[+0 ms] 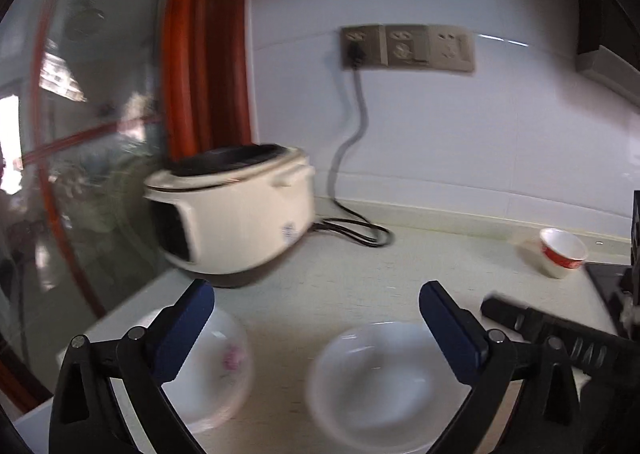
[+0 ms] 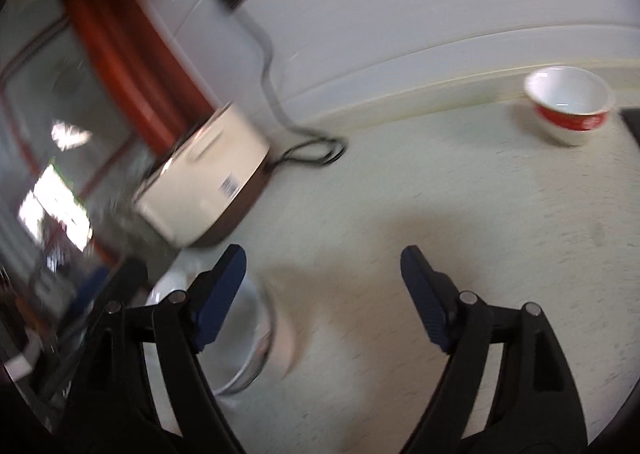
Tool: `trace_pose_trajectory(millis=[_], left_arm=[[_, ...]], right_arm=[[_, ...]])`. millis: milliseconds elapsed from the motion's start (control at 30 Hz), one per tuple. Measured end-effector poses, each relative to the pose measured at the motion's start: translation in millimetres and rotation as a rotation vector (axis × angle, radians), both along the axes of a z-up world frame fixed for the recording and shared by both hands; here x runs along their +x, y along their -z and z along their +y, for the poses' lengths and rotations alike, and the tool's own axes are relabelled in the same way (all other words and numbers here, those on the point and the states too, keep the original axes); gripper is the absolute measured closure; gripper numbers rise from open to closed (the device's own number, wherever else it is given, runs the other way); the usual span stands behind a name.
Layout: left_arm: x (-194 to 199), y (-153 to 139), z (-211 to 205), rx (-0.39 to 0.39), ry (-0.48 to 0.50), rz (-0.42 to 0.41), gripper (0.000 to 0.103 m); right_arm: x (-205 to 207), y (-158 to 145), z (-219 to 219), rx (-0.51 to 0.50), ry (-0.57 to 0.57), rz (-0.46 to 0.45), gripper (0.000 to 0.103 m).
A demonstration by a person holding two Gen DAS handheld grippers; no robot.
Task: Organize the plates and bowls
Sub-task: 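Move both open tools toward the red-and-white bowl by the stove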
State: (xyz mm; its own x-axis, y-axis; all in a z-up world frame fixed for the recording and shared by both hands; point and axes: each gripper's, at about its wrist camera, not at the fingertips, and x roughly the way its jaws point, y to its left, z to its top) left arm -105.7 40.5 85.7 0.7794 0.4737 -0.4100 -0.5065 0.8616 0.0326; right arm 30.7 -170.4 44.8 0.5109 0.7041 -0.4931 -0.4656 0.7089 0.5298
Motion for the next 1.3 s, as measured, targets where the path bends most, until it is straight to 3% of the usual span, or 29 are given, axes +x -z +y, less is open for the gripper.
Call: trace_pose_trajectory(millis=[100,300,467,600,733,900,1100,1200,1300], left_arm=[[28.7,1.7,-9.1,-0.083,0.082,0.008,0.0],[93.8,11.1,-49.5,-0.169,0.174,0.073,0.0],[150.7,18.4,-76.7,-0.269,0.224,0.094,0.0],[204.3,36.8,-99.4,-0.394,0.31,0.132,0.0],[244.6,61.6,-110.1,-0.484,0.315,0.132,0.0],[269.0,79.1,-116.6,-0.495,0.334,0.087,0.0],[263.9,78.1,-125.4,-0.372,0.424,0.078,0.0],[261.7,74.9,-111.2,-0.422,0.411,0.045,0.0],[260.3,75.0,-97.7,-0.42,0.355,0.046,0.001]], right_arm=[[16.5,0.2,-17.4,0.02,0.071,0.023,0.016],[49.4,-10.6,-66.2,-0.087,0.266,0.029,0.016],[69.5,-3.1,-120.7,-0.059,0.472,0.071,0.016],[84.6,8.7,-158.9,0.018,0.563,0.13,0.016],[92.3,16.6,-179.0,0.093,0.601,0.168,0.016],[89.3,16.9,-174.4,0.107,0.589,0.147,0.016],[100.4,19.7,-156.8,0.069,0.56,0.144,0.016],[118.7,27.0,-143.3,0.026,0.557,0.154,0.016],[141.1,41.0,-130.9,0.03,0.531,0.216,0.016]])
